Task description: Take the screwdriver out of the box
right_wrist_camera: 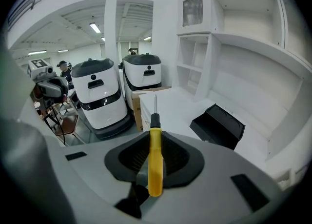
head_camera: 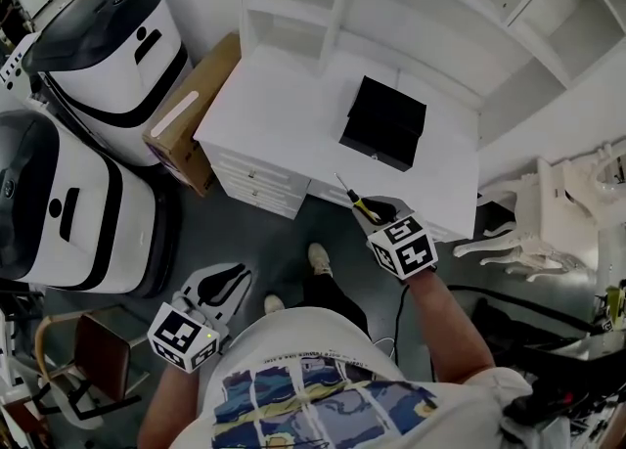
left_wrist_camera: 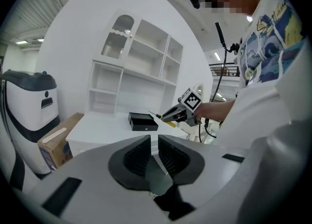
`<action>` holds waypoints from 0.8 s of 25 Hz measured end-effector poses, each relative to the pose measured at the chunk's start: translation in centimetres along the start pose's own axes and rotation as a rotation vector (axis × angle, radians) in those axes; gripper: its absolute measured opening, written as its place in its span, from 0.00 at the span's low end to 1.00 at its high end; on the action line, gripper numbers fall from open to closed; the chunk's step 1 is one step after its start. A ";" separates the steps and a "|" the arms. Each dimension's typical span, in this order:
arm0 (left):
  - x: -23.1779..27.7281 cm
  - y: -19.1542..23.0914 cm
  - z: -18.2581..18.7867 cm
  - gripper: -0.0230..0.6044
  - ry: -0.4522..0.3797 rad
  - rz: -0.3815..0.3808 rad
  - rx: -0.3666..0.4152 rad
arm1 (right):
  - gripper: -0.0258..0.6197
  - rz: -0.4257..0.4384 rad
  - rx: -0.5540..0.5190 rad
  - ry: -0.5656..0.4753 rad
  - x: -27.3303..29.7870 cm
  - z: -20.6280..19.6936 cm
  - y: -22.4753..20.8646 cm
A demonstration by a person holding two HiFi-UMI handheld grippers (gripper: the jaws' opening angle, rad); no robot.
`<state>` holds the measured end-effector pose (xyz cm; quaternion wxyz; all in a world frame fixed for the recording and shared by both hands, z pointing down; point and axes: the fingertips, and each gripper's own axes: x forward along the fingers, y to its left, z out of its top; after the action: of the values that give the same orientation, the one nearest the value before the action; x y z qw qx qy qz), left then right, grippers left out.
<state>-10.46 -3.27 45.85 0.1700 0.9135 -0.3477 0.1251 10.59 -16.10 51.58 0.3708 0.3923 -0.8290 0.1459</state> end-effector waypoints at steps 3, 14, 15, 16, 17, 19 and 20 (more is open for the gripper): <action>-0.5 -0.3 -0.7 0.12 0.005 -0.008 -0.005 | 0.18 0.009 0.002 -0.006 -0.5 -0.5 1.8; -1.5 -0.9 -1.9 0.10 0.021 -0.005 -0.009 | 0.18 0.044 -0.007 -0.008 -1.3 -1.8 5.6; -1.6 -1.1 -1.9 0.10 0.021 -0.006 -0.008 | 0.18 0.047 -0.009 -0.010 -1.4 -1.8 5.8; -1.7 -1.2 -1.9 0.10 0.021 -0.007 -0.006 | 0.18 0.050 -0.011 -0.013 -1.5 -1.7 6.1; -1.7 -1.3 -1.9 0.10 0.020 -0.007 -0.004 | 0.18 0.052 -0.013 -0.016 -1.6 -1.7 6.2; -1.8 -1.5 -1.9 0.10 0.019 -0.006 -0.001 | 0.18 0.056 -0.016 -0.021 -1.7 -1.5 6.5; -1.9 -1.5 -1.9 0.10 0.019 -0.005 0.000 | 0.18 0.057 -0.018 -0.024 -1.8 -1.5 6.6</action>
<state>-11.03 -0.33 46.58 0.1735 0.9131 -0.3439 0.1334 7.05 -10.06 51.64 0.3601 0.3669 -0.8455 0.1443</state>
